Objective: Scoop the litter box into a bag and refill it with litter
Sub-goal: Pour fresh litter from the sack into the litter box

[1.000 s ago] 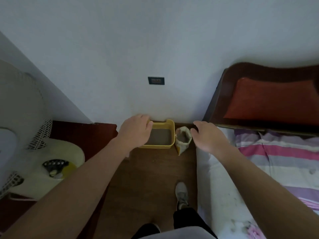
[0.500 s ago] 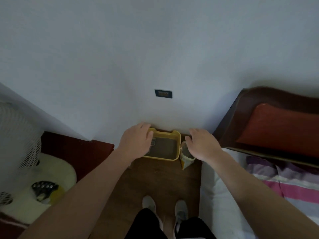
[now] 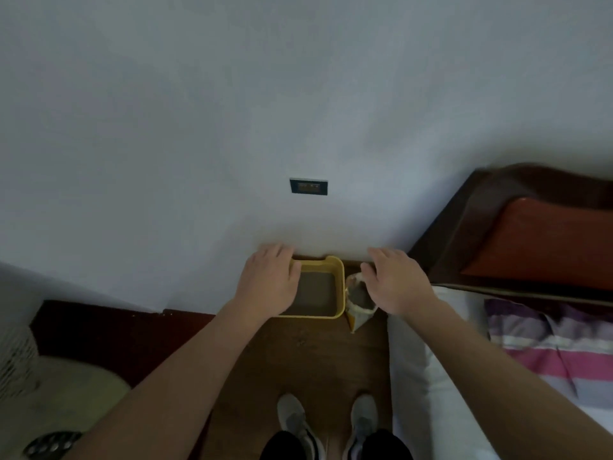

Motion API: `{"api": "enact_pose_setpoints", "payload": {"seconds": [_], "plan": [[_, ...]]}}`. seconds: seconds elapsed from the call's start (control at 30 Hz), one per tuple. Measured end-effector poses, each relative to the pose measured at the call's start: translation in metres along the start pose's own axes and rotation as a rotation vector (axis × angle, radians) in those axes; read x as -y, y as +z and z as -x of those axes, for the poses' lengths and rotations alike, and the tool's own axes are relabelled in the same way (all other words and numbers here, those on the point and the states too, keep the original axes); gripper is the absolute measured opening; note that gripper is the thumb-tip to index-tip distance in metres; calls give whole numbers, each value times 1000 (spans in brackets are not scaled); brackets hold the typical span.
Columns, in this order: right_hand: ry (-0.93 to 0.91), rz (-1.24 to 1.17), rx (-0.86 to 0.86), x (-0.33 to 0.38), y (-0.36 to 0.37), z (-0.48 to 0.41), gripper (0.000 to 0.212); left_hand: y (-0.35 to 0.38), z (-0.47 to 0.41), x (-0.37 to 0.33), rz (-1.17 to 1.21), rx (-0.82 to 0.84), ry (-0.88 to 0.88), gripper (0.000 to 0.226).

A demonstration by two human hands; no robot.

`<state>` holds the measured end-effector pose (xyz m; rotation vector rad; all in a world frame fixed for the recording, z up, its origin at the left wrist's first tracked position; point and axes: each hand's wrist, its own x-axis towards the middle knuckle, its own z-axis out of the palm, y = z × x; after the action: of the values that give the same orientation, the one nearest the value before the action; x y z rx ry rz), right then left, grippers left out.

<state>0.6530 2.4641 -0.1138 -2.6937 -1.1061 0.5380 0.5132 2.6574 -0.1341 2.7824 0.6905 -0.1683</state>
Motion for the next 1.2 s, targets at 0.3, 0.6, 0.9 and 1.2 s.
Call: {"api": "enact_pose_setpoints", "payload": {"seconds": [0.3,0.6,0.9,1.2], "plan": [[86,-30,-14,-55,71,-45,41,76,-61,-17,-2,31,46,47],[146,-21,-40,-138,217,-132,41,253,-135,3,110,37,32,49],[207,39,-83,-220,441,-226,43,475,-217,38,46,70,232,48],[217,123,-113,-293,544,-285,42,608,-281,43,76,85,331,48]]}}
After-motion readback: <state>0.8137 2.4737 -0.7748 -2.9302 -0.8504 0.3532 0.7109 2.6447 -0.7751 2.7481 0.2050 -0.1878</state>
